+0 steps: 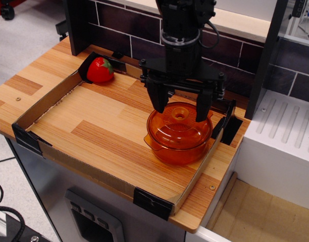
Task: Take lid off pot
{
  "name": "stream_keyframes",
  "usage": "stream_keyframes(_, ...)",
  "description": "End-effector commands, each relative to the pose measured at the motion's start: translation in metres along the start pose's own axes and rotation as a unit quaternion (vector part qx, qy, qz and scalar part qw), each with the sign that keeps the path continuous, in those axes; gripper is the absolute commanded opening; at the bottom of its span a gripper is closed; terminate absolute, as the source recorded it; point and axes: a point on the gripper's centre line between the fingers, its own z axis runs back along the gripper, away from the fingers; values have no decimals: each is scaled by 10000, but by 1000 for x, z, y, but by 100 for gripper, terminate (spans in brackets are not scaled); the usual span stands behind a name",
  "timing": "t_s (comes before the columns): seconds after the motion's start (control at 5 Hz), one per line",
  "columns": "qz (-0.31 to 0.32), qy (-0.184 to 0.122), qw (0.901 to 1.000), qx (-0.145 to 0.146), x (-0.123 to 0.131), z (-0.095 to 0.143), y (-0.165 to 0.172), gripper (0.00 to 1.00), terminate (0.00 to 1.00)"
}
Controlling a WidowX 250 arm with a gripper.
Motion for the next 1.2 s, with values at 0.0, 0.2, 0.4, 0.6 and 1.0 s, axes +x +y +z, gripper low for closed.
stream_keyframes(0.0, 20, -120, 9999, 87, 4, -3, 0, 100, 0)
stream_keyframes(0.2, 39, -144, 9998, 107, 3, -5, 1, 0, 0)
stream_keyframes(0.4, 42, -186, 9997, 147, 2, -7, 1, 0, 0)
stream_keyframes(0.6, 79, -203, 9997, 120, 5, -3, 4, 0, 0)
stream_keyframes(1.0, 251, -172, 9985, -446, 14, 49, 11, 0, 0)
